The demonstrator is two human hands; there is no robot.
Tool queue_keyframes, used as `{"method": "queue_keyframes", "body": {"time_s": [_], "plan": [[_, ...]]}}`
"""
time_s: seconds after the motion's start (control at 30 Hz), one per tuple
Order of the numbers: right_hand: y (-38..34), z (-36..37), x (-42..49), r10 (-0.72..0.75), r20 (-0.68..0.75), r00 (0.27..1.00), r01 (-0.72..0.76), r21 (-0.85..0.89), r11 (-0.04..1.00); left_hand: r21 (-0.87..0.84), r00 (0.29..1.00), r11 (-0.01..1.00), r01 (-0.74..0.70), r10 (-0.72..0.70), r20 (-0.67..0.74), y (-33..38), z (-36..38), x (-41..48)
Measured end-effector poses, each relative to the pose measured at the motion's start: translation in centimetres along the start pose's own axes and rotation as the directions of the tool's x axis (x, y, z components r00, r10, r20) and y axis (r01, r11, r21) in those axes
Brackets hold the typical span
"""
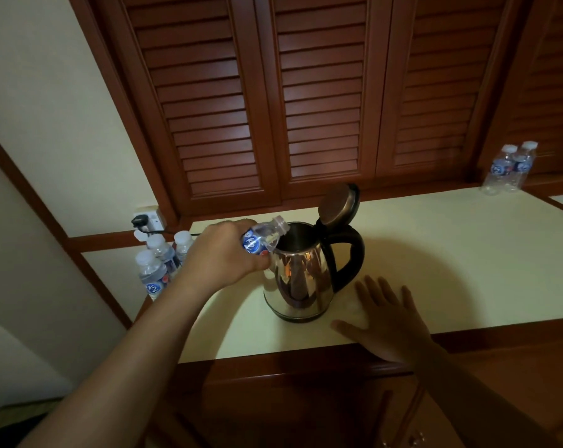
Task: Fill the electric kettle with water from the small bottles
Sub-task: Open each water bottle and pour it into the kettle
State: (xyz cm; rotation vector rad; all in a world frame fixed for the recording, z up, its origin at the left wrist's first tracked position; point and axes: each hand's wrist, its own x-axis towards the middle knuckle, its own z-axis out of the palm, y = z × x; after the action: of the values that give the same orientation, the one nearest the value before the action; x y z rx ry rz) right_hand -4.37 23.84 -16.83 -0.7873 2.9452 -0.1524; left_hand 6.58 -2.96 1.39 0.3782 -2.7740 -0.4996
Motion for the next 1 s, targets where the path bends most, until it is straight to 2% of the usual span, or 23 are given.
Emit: {"method": "queue_keyframes", "body": {"time_s": [0.1,0.43,0.83,1.0], "plan": [[0.0,0.1,-0.1,0.0,-0.005,1.0,0.0,-0.005,1.0,0.2,0.998,0.979,-0.047,0.035,0.061,0.2,-0.4,1.1],[0.0,0.2,0.0,0.001,-0.012,1.0,-0.001,-0.012,1.0,0.485,0.983,0.856,-0.176,0.124,0.138,1.4,-1.9,2.9],[-0.2,-0.2,-0.3,-0.002,-0.017,1.0,0.002,-0.005,1.0,0.628,0.957,0.723,-0.289,0.231,0.174,1.2,-2.2,4.0],[-0.1,-0.1,-0.3,-0.005,-0.023,1.0,0.005,0.001,1.0,0.622,0.955,0.725,-0.295,0.23,0.185,1.0,-2.1,4.2]]}}
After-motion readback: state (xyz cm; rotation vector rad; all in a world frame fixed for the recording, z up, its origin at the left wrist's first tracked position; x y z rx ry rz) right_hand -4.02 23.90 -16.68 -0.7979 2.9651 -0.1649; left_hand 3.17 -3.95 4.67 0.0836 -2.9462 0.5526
